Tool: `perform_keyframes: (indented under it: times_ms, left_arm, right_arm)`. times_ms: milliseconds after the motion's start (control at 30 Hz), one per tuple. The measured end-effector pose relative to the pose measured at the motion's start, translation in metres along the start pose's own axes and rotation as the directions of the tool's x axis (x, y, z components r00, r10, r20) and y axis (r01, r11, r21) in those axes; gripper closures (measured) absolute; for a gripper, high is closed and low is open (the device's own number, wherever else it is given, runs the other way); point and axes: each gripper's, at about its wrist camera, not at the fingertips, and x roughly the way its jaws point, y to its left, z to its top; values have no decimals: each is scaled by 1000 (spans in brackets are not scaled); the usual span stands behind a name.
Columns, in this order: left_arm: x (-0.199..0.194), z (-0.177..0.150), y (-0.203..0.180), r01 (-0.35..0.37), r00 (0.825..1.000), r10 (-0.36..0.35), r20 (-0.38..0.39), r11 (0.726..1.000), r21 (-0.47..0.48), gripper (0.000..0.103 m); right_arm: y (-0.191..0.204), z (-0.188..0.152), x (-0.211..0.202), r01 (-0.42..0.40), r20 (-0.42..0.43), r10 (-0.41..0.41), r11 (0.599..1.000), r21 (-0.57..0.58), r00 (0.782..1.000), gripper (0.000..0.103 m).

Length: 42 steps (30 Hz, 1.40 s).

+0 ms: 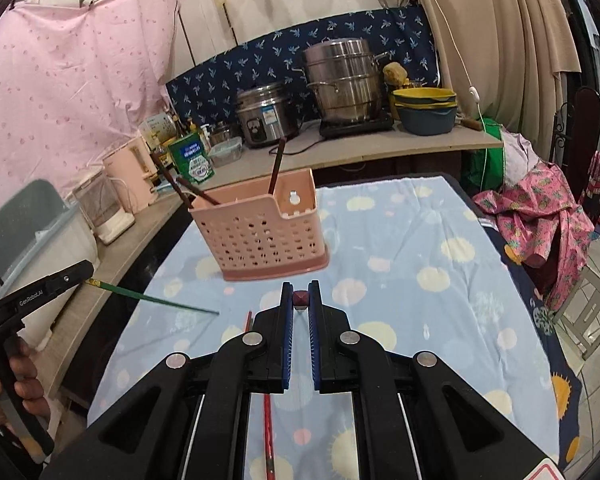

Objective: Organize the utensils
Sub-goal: 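Grasp a green chopstick with the left tool while the right tool grasps a red chopstick, then lower both chopsticks into the pink holder and open both tools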

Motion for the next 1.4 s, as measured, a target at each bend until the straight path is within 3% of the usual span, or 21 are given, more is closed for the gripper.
perform_keyframes:
  times_ms: [400,733,867,1067,1400]
  left_arm:
    - [0,92,-36,80,985,-83,151,997,23,96]
    - [1,172,-62,106,942,-113,314,994,39,96]
    - [12,193,-62,73,931,-83,355,997,41,96]
    - [37,204,-49,-1,934,-14,358,999,41,96]
    - [90,175,-24,-36,971,30,235,999,20,96]
  right_arm:
    - [2,80,5,-16,154,13,1000,19,988,96]
    - [15,155,21,-106,266,89,993,47,960,96]
    - [27,181,31,-125,306,106,991,45,946,96]
    - [42,198,57,-105,321,93,994,20,943,96]
    - [39,170,127,-57,180,52,998,22,982,96]
